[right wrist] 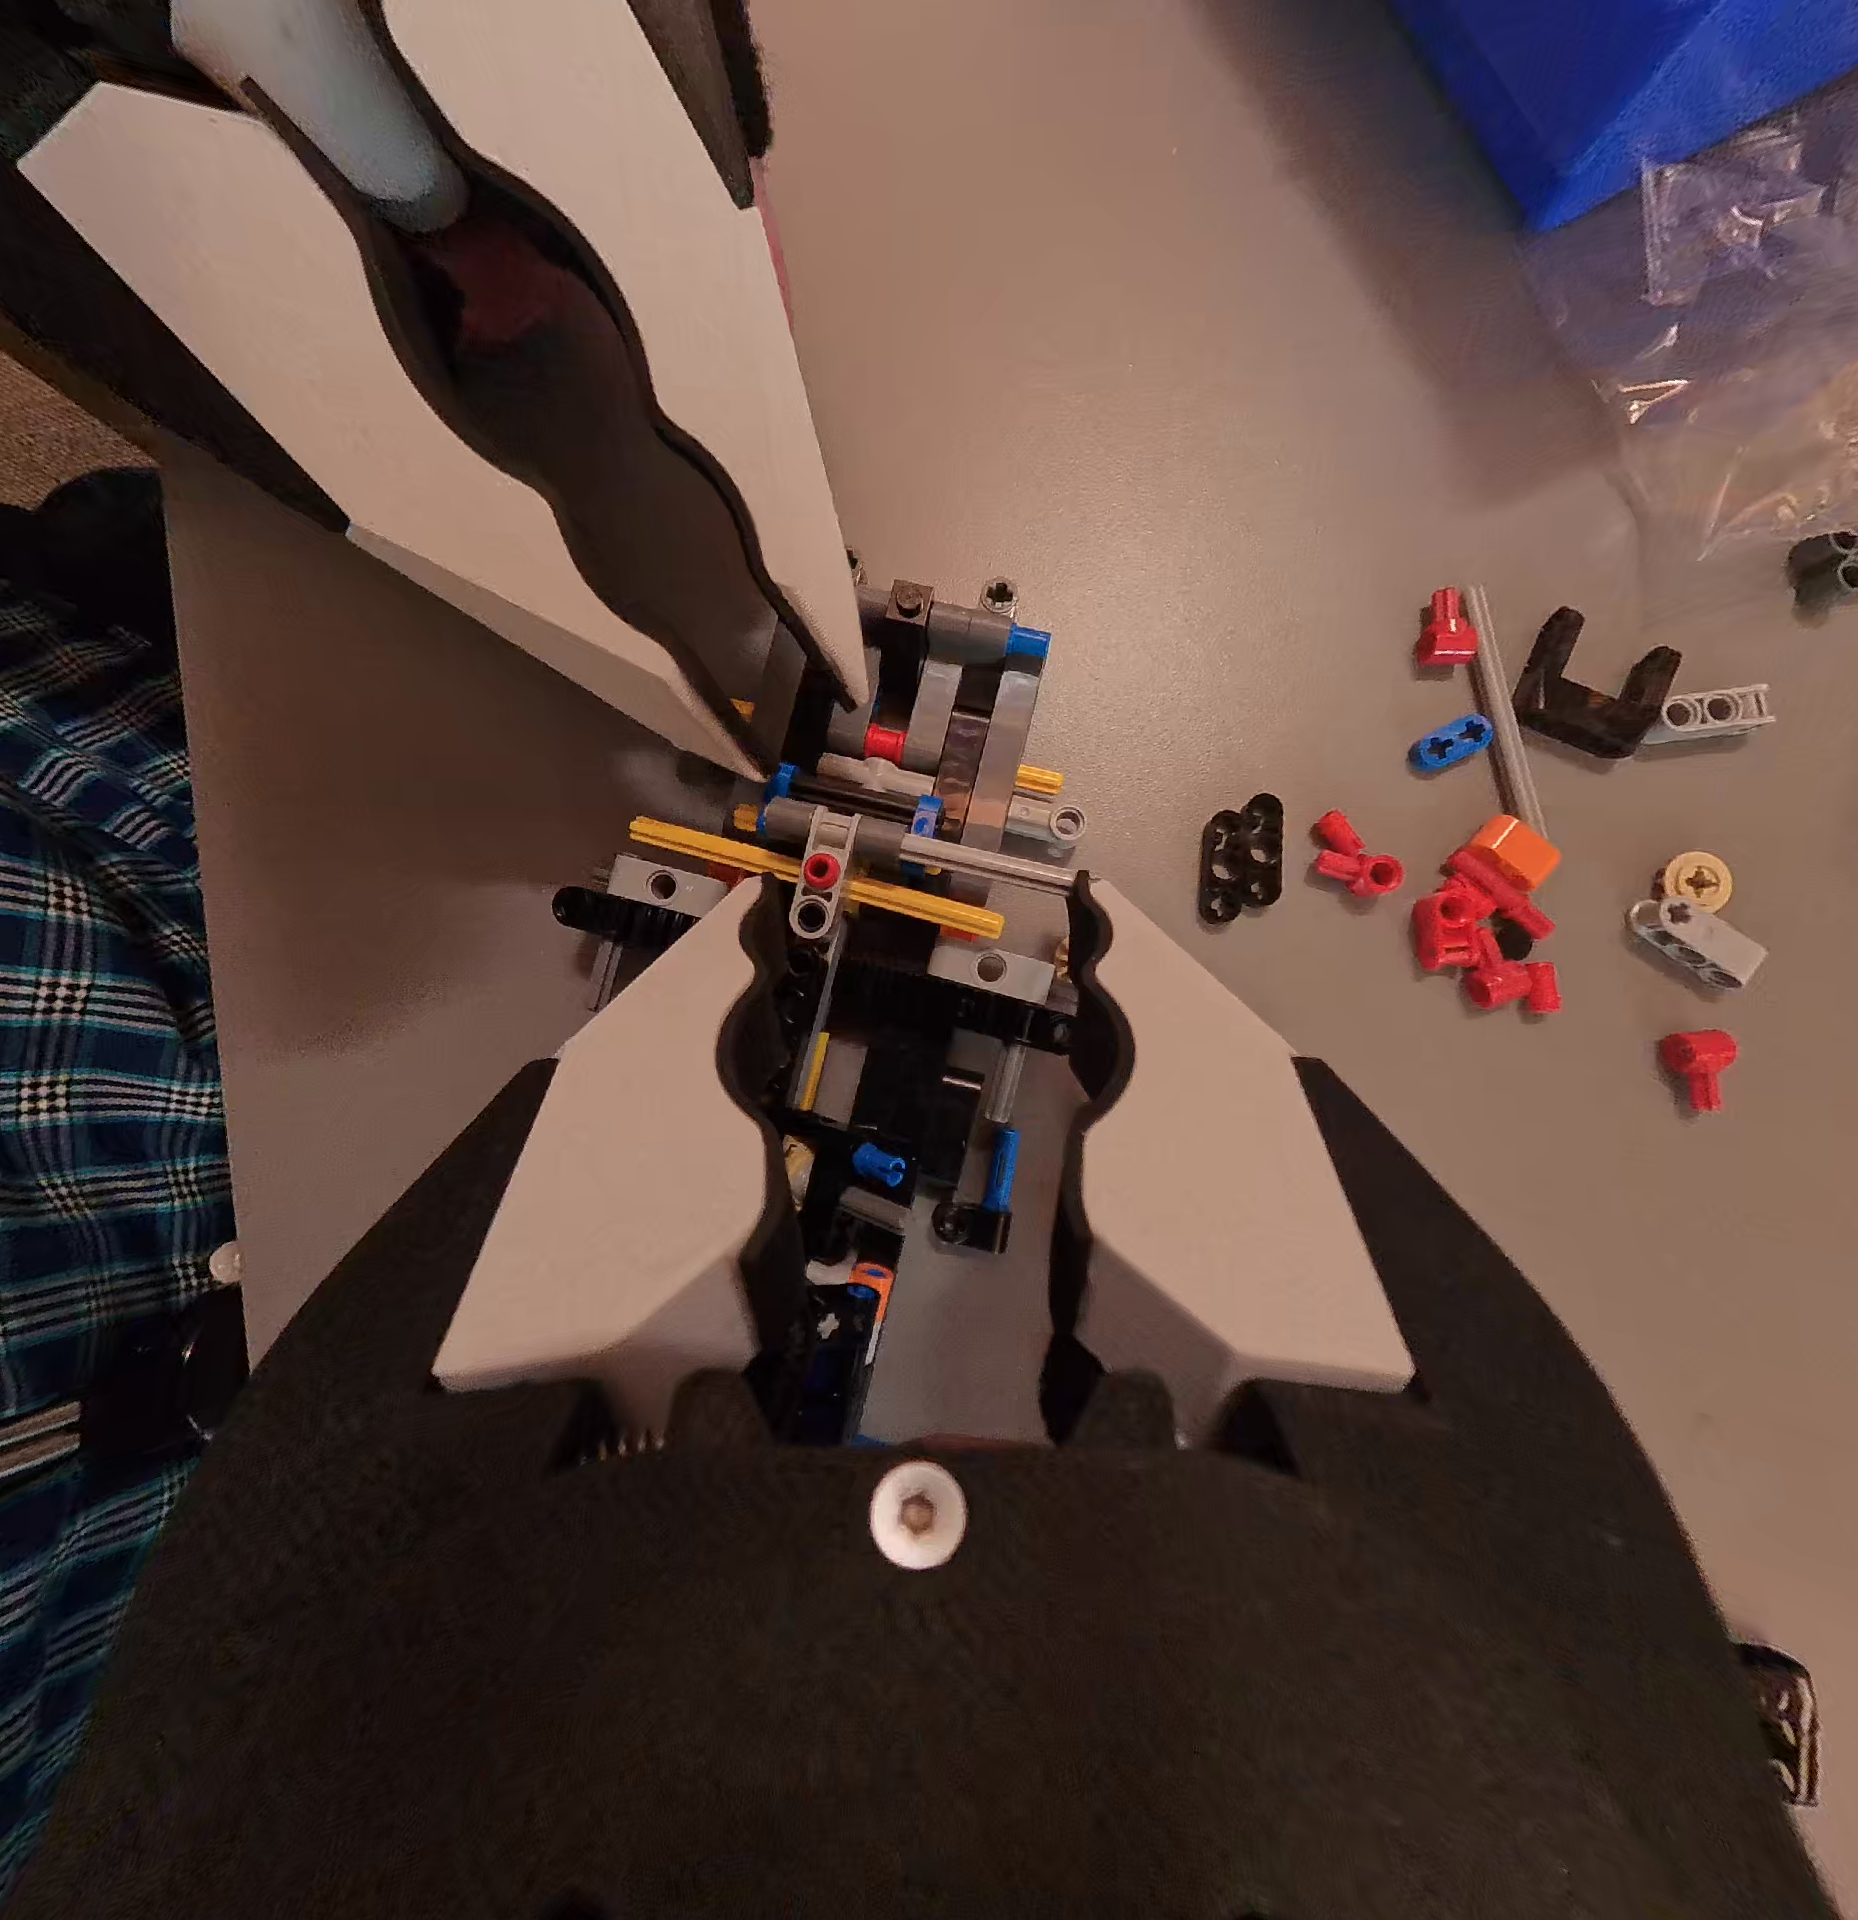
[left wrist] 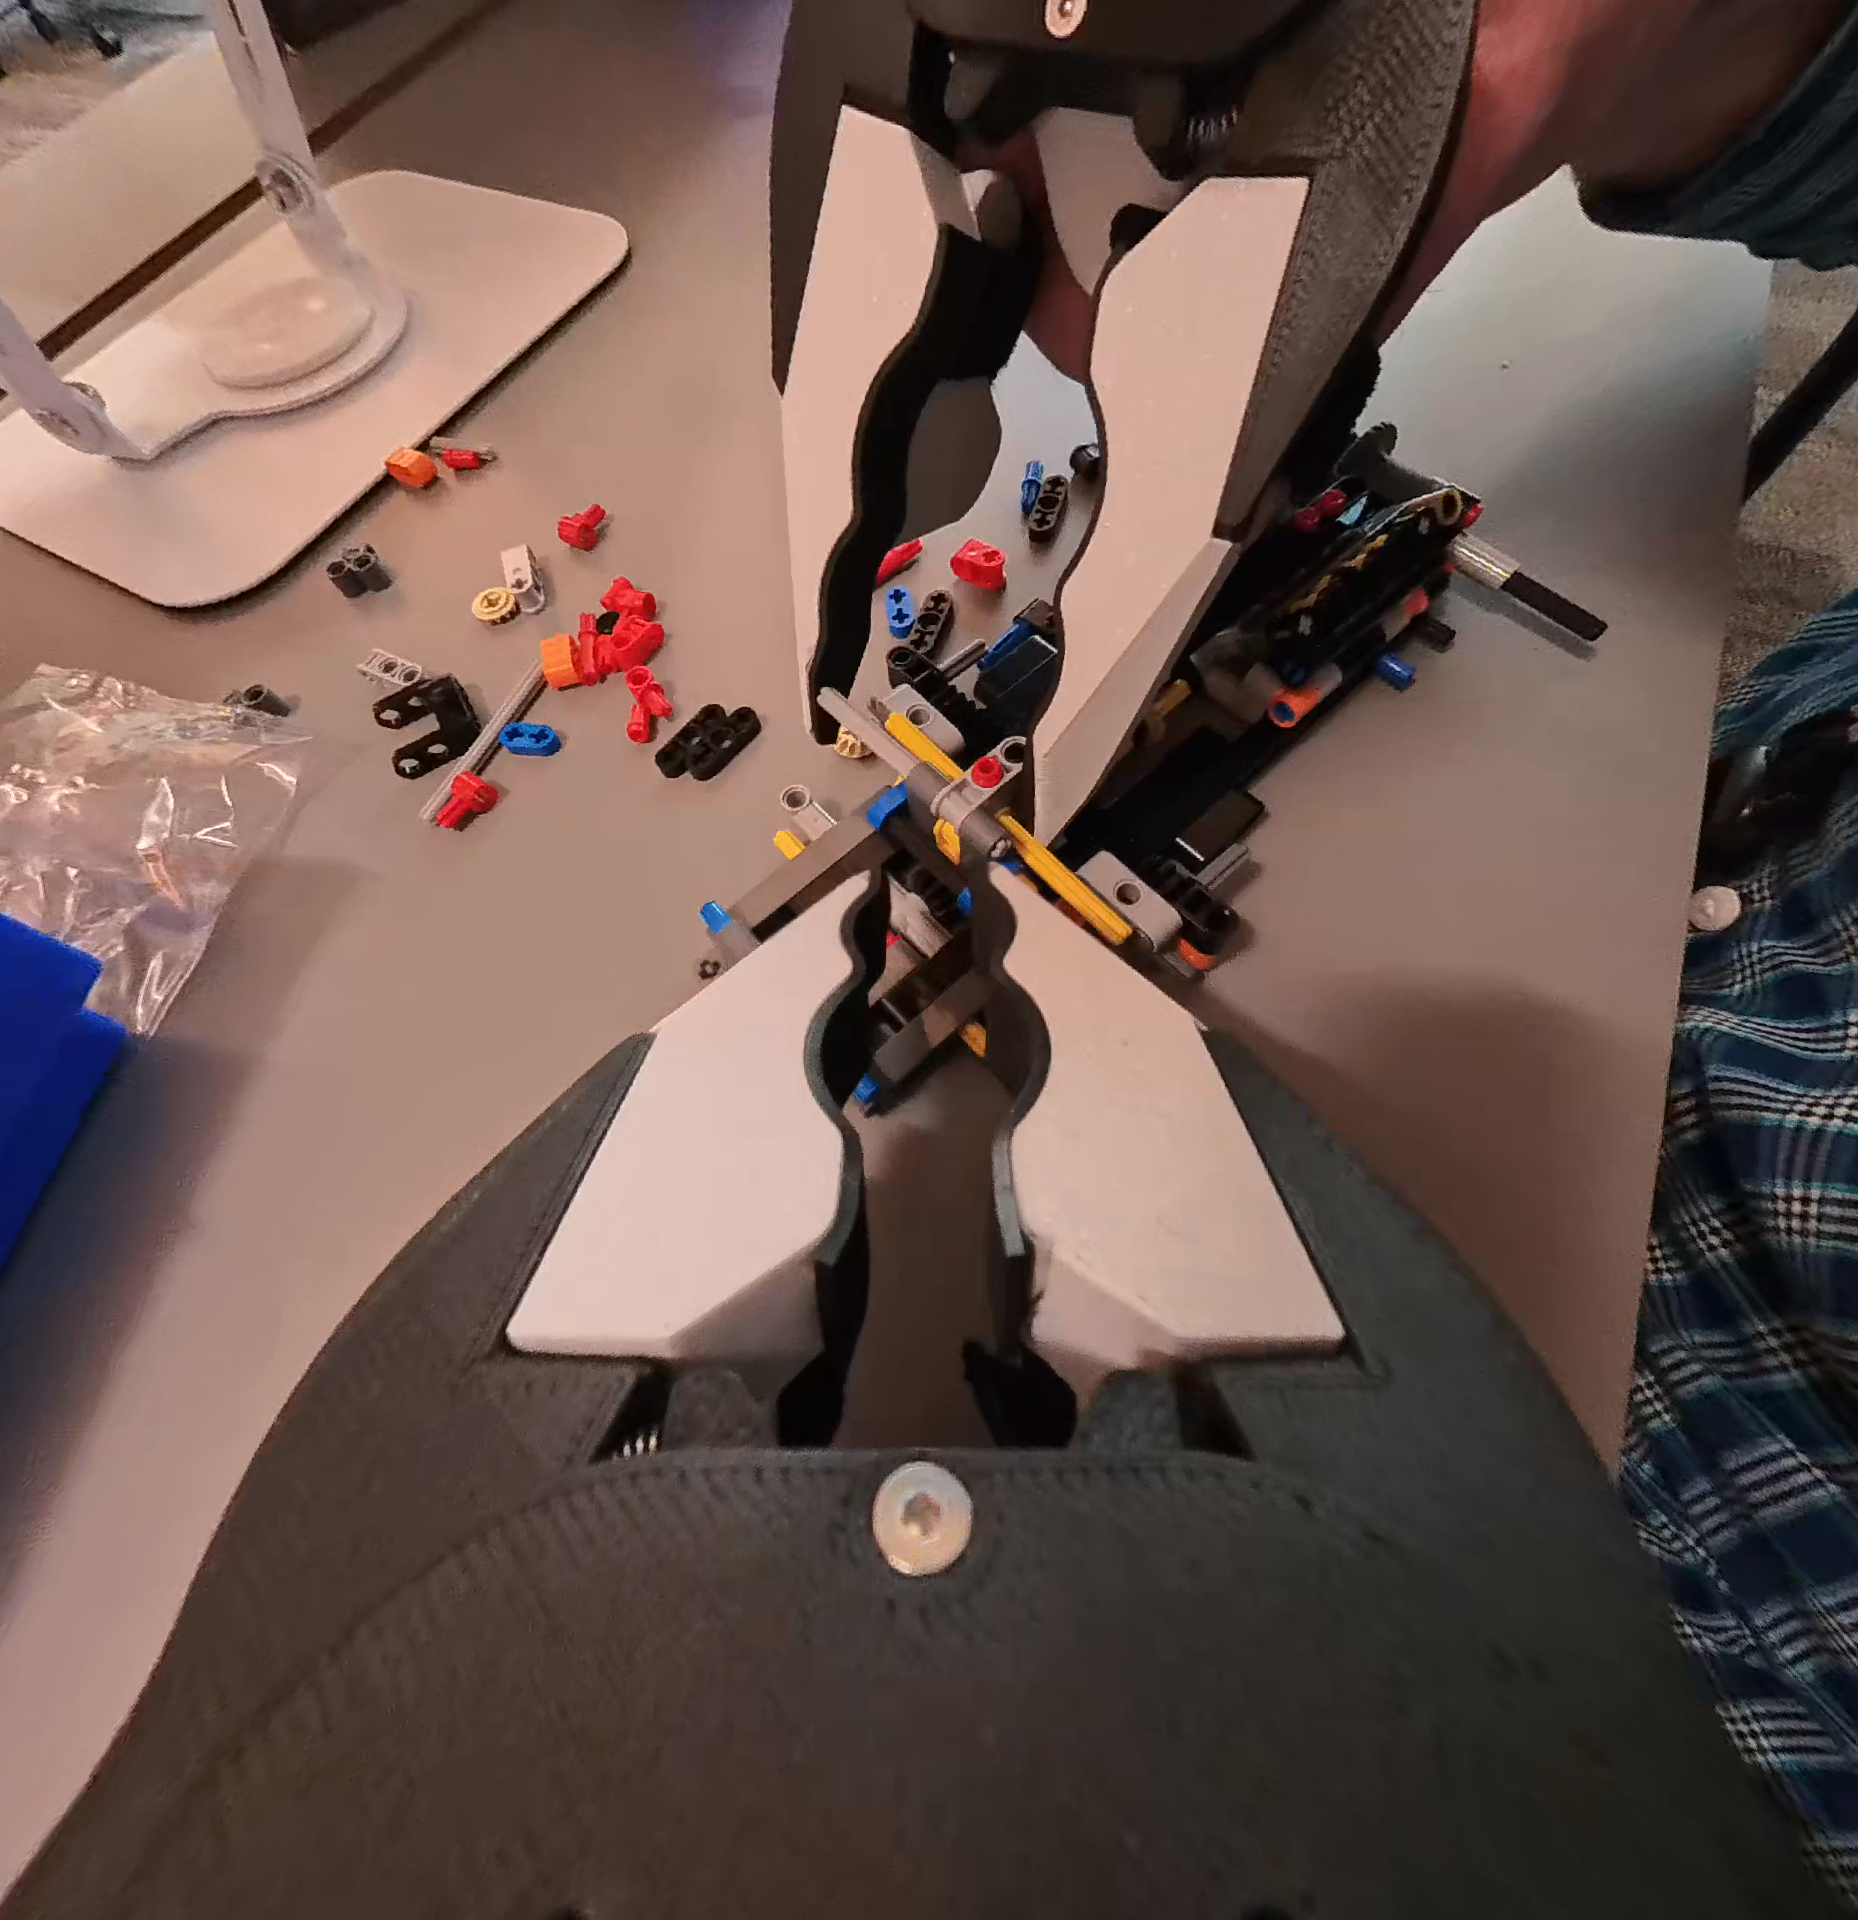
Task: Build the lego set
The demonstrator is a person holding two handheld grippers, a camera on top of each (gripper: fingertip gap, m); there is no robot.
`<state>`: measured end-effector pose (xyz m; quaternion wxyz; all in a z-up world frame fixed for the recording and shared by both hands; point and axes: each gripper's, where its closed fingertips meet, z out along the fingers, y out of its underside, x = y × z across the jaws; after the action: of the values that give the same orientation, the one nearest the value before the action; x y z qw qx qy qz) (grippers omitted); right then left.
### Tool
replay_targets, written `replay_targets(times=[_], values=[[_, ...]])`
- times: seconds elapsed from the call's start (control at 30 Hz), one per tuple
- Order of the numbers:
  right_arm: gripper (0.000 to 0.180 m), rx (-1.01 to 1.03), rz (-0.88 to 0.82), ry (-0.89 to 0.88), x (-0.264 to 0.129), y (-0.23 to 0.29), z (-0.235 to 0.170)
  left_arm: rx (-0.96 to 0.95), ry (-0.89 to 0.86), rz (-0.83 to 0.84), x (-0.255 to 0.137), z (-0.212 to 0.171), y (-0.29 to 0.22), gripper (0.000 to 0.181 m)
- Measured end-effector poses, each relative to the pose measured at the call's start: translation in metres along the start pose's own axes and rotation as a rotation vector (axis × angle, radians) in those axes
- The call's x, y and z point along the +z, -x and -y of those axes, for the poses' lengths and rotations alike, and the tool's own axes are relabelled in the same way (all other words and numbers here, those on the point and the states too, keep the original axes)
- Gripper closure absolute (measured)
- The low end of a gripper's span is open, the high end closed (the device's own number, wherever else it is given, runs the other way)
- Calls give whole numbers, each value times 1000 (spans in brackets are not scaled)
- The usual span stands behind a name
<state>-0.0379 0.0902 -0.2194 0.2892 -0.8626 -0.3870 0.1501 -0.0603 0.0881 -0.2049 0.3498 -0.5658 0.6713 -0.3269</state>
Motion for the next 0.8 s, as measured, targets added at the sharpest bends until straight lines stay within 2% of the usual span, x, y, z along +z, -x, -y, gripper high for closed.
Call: replay_targets(times=[0.3,0.47,0.8], values=[[128,-5,8,-6,2,3,2,-2,-33,-24,-2,4,0,168],[128,-2,13,-7,2,3,2,26,10,-24,2,-2,0,171],[128,-2,17,-15,2,3,2,-2,-10,-58,-1,0,0,167]])
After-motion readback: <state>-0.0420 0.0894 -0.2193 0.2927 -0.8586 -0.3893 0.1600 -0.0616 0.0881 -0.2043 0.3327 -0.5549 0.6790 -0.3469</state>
